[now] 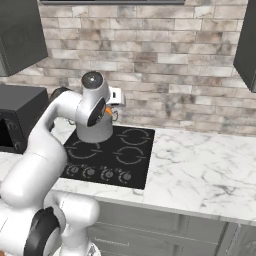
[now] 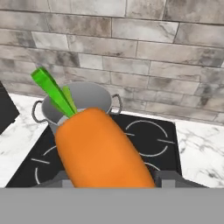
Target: Turn on the burner for the pot on the stove. Wait thirty seconds for the pot to heat up. Then add the carrot to the pot.
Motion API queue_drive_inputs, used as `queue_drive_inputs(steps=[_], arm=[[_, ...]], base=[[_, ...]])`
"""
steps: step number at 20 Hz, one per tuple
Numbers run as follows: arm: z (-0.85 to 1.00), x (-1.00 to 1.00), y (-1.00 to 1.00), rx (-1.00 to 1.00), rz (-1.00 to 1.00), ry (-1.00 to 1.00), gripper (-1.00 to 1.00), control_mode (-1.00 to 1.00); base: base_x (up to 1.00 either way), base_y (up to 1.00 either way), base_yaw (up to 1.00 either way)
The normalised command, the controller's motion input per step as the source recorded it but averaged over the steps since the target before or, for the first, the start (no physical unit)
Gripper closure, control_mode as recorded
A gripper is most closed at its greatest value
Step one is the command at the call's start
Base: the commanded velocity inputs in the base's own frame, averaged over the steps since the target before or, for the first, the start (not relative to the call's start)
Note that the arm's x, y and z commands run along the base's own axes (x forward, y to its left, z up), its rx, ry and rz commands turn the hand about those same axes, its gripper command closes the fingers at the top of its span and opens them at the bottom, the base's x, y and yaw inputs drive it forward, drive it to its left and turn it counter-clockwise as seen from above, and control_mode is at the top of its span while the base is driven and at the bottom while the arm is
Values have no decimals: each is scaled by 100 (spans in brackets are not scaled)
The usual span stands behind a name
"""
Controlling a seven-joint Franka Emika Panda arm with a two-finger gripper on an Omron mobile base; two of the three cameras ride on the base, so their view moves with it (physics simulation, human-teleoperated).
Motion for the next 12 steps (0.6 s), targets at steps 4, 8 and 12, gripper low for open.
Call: queue_drive_inputs(steps=[4, 8, 12], arm=[[12, 11, 91, -1, 2, 0, 100, -100], [0, 23, 65, -6, 1, 2, 100, -100], [0, 42, 52, -12, 0, 10, 100, -100]], base=[[0, 0, 0], [0, 0, 0], [0, 0, 0]])
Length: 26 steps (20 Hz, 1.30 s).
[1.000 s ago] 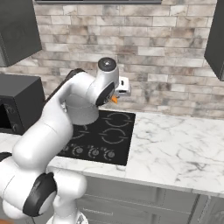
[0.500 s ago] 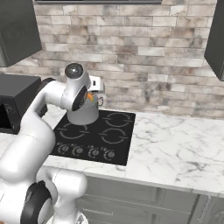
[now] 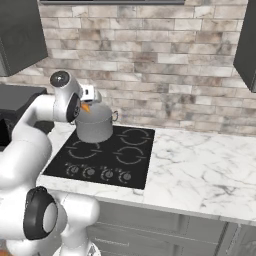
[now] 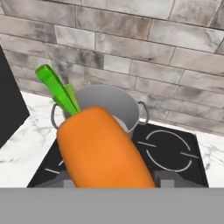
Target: Turn on the burner for the pot on the stove. Wait thirty seconds for the pot to heat up. Then add the carrot to the pot.
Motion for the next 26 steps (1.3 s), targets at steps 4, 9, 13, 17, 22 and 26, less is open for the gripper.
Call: queue_drive_inputs(steps=[4, 9, 13, 17, 22, 26], arm=[[-4, 51, 38, -12, 0, 10, 100, -100], [-11, 33, 6, -2, -1, 0, 100, -100], [-40, 36, 0, 0, 0, 3, 100, -100], [-31, 52, 4, 0, 0, 12, 100, -100], [-2, 55, 20, 0, 0, 17, 100, -100], [-3, 42, 19, -1, 0, 18, 100, -100]], base=[[0, 0, 0], [0, 0, 0], [0, 0, 0], [0, 0, 0], [0, 0, 0], [0, 0, 0]])
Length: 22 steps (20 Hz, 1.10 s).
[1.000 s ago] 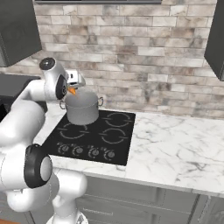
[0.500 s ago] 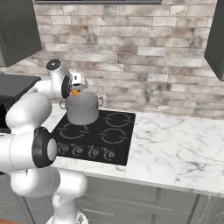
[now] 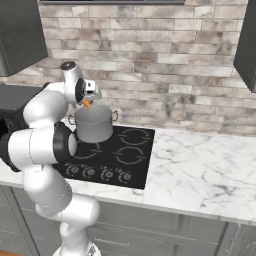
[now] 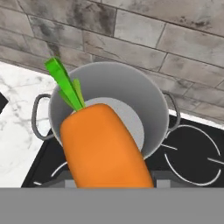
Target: Turn on the burner for the pot on the stove. Wait thirty seconds for the pot to heat up. Then add the carrot to the pot.
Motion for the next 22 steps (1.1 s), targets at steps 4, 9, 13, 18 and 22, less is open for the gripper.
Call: queue_drive_inputs(steps=[4, 9, 13, 18, 22], arm=[[-19, 34, 3, -1, 0, 10, 100, -100], [-31, 35, 0, 0, 0, 5, 100, -100], [-46, 30, 0, 0, 0, 5, 100, -100], [-44, 31, 1, 0, 0, 5, 100, -100], [-35, 19, 3, 0, 0, 4, 100, -100]], base=[[0, 0, 0], [0, 0, 0], [0, 0, 0], [0, 0, 0], [0, 0, 0]])
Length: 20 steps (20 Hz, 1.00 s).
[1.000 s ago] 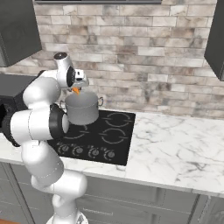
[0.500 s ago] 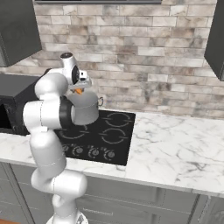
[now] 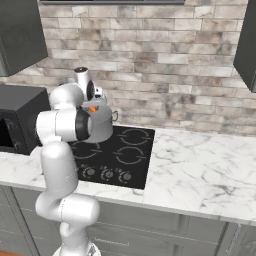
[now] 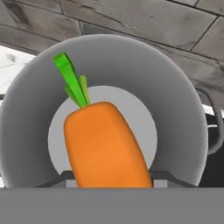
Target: Turn on the burner for the pot on the stove. Wait thirty seconds for the pot to heat up. Then add the carrot to the pot.
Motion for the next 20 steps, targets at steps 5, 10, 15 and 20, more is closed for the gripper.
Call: queue_drive_inputs(steps=[5, 10, 15, 20], arm=[[-31, 17, 8, -1, 0, 3, 100, -100], [-26, 18, 7, 0, 0, 2, 100, -100], [-22, 25, 2, 0, 0, 5, 100, -100], [-25, 30, 6, 0, 0, 5, 100, -100]], base=[[0, 0, 0], [0, 0, 0], [0, 0, 0], [0, 0, 0]])
